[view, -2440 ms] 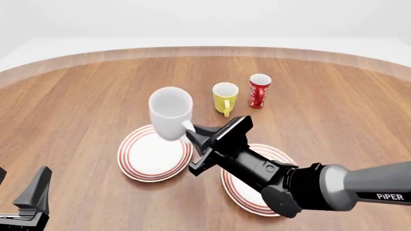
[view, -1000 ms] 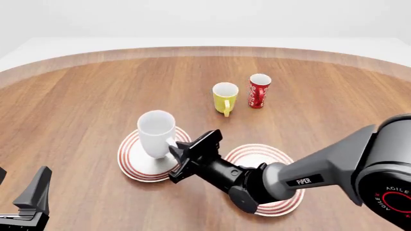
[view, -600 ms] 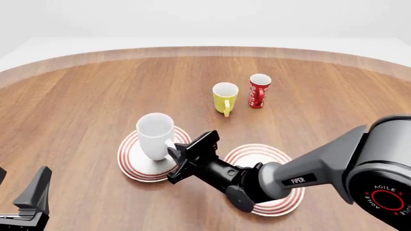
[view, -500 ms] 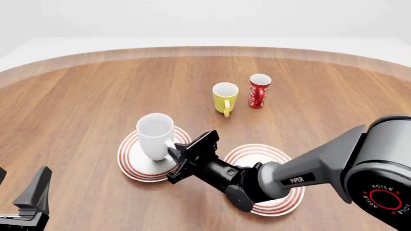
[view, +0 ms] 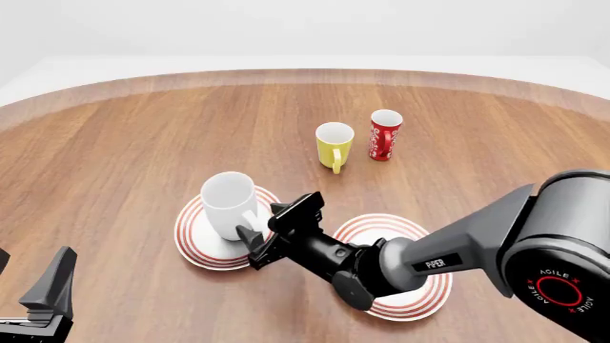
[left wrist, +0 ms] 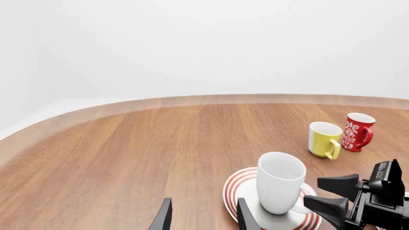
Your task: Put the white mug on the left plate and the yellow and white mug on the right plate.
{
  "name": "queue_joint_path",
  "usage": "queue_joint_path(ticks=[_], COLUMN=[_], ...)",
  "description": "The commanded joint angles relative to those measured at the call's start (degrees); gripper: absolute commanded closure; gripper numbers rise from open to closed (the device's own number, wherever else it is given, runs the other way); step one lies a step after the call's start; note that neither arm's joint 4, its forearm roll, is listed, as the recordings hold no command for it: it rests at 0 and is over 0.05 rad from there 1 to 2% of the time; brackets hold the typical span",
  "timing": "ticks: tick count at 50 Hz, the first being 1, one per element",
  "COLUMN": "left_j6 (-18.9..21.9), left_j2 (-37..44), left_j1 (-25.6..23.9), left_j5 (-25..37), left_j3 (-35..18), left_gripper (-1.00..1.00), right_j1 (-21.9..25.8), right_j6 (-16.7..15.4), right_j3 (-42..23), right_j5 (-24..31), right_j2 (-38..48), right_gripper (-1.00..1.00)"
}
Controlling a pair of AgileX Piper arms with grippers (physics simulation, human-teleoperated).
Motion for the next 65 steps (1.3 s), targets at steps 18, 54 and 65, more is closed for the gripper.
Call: queue_joint_path(ticks=[18, 54, 65], left_j6=[0.0, 0.0, 0.0], left_j2=[0.0, 0.0, 0.0], left_j1=[0.0, 0.0, 0.0], left_j5=[0.0, 0.0, 0.0], left_j3=[0.0, 0.0, 0.0], left_gripper=[-1.0, -1.0, -1.0], right_j1=[-0.4, -8.4, -11.9], right_j6=[0.4, -0.9, -1.0], right_j3=[6.1, 8.4, 8.4], right_j5=[-1.4, -2.2, -2.9], right_j2=[-6.4, -12.4, -14.0], right_gripper=[-1.0, -1.0, -1.0])
